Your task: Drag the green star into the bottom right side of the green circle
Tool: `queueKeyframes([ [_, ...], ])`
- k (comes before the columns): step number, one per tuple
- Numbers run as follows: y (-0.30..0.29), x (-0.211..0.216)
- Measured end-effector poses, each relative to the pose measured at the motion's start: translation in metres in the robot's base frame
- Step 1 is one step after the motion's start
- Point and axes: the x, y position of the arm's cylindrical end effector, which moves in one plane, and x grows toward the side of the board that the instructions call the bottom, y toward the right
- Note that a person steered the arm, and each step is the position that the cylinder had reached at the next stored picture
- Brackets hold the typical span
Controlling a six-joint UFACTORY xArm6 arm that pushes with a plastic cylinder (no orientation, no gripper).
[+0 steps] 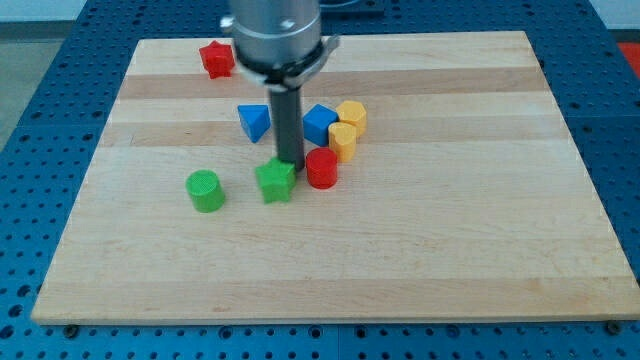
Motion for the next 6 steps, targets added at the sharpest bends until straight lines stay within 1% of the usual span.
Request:
queueKeyframes([
  [1,-0.024,0.021],
  [2,0.009,0.021],
  [3,0.046,0.036],
  [4,0.039,0.071],
  [5,-0.004,0.071],
  [6,-0.032,0.057],
])
